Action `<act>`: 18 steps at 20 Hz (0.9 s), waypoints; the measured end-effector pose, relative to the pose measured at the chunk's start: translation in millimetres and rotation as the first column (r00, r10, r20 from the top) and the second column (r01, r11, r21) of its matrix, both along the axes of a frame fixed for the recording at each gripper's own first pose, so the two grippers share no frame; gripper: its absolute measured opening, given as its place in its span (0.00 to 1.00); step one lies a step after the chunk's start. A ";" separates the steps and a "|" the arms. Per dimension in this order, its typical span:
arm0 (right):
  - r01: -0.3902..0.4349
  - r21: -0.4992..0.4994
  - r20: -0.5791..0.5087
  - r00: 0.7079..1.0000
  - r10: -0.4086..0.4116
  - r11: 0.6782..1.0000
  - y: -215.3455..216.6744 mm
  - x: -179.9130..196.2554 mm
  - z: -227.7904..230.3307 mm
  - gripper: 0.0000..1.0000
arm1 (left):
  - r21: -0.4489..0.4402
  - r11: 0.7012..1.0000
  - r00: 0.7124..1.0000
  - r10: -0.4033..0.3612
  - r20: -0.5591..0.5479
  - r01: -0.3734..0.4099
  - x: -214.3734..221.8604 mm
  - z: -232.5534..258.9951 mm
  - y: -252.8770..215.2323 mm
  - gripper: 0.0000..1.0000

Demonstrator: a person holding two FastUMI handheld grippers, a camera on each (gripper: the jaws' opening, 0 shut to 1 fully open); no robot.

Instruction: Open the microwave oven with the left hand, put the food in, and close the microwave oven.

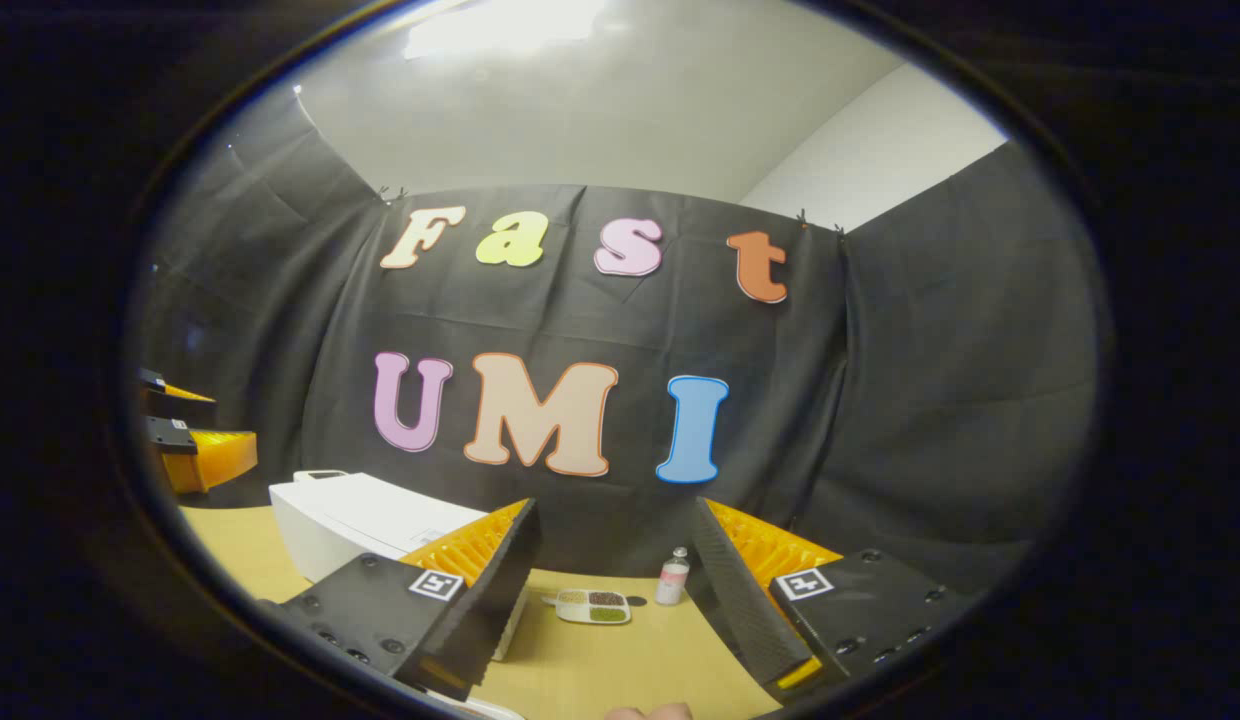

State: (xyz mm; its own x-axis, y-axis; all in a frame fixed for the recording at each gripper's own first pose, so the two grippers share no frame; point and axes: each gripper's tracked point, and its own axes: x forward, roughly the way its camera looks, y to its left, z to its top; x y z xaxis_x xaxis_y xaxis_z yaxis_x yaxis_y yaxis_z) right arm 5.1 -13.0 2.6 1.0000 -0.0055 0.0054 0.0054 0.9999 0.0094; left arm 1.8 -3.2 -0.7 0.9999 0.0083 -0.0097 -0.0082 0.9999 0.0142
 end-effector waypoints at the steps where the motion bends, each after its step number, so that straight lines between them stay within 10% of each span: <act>1: -0.002 -0.001 -0.002 1.000 0.002 1.000 0.0 0.0 -0.4 0.96 | -0.002 1.000 1.000 0.002 -0.004 -0.002 -0.8 -0.8 0.4 0.97; 18: -0.012 -0.004 -0.016 1.000 0.012 1.000 1.9 2.5 -6.4 0.97 | 0.016 0.999 0.999 0.036 -0.032 -0.035 2.4 -20.2 7.7 0.98</act>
